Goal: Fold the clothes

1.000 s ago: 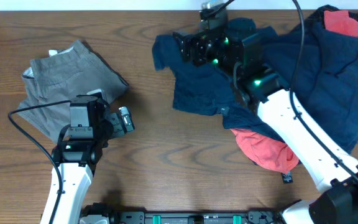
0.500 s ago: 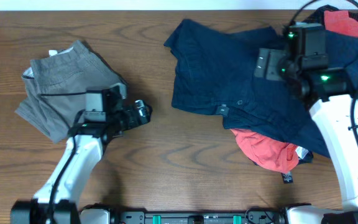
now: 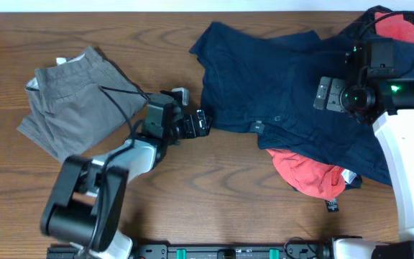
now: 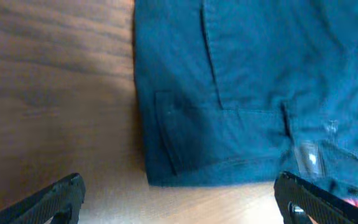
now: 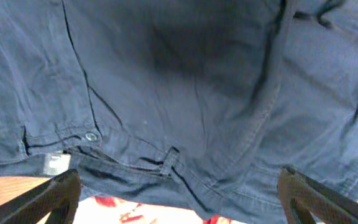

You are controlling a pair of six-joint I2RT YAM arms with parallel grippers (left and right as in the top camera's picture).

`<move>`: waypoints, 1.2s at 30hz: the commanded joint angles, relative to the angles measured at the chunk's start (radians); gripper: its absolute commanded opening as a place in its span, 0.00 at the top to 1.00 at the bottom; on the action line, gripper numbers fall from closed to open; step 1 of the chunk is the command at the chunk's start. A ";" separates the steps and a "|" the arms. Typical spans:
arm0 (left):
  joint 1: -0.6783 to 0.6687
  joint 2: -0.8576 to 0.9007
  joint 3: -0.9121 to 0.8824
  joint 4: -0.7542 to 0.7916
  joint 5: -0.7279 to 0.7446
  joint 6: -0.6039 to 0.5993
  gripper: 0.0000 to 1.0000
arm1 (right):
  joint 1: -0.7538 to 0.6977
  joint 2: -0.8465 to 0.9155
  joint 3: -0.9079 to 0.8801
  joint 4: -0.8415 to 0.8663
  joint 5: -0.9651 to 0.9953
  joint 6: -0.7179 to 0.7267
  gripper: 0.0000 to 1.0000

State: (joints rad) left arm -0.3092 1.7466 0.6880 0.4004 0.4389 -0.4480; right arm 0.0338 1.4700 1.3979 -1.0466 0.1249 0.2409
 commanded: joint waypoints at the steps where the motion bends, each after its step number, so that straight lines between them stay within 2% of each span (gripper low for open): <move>1: -0.006 0.071 0.010 0.067 -0.036 -0.091 0.02 | -0.005 -0.035 0.011 -0.014 -0.001 -0.010 0.01; 3: -0.010 0.105 0.010 0.127 -0.036 -0.131 0.01 | -0.005 -0.043 0.011 -0.019 -0.001 -0.010 0.01; 4: -0.013 0.117 0.010 0.149 -0.035 -0.150 0.04 | -0.005 -0.047 0.011 -0.020 -0.001 -0.010 0.01; 9: -0.050 0.130 0.010 0.169 -0.029 -0.178 0.37 | -0.005 -0.053 0.011 -0.019 -0.001 -0.009 0.01; 11: -0.063 0.130 0.010 0.161 -0.029 -0.178 0.55 | -0.005 -0.053 0.011 -0.019 -0.002 -0.009 0.01; 13: -0.070 0.130 0.010 0.148 -0.029 -0.170 0.88 | -0.005 -0.053 0.011 -0.019 -0.002 -0.009 0.01; 14: -0.069 0.129 0.010 0.143 -0.028 -0.154 0.94 | -0.005 -0.053 0.011 -0.020 -0.002 -0.008 0.01; 20: 0.016 0.042 0.010 0.050 -0.029 0.002 0.94 | -0.005 -0.053 0.011 -0.021 -0.001 -0.009 0.01; 27: 0.296 -0.274 0.055 -0.098 -0.029 0.006 0.94 | -0.005 -0.048 0.011 -0.023 -0.002 -0.010 0.02; 30: 0.421 -0.380 0.082 -0.117 -0.029 0.002 0.94 | -0.005 -0.037 0.008 -0.035 -0.018 -0.010 0.22; 32: 0.484 -0.420 0.084 -0.124 -0.029 0.002 0.94 | -0.005 -0.025 0.007 -0.048 -0.040 -0.012 0.44; 35: 0.567 -0.438 0.084 -0.156 -0.033 0.002 0.94 | -0.005 0.010 0.006 -0.072 -0.084 -0.057 0.68; 36: 0.591 -0.437 0.084 -0.167 -0.033 0.002 0.94 | -0.005 0.024 0.006 -0.080 -0.102 -0.076 0.80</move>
State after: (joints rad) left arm 0.2279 1.3071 0.7616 0.2531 0.4286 -0.4660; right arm 0.0338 1.4521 1.3979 -1.1145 0.0776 0.2054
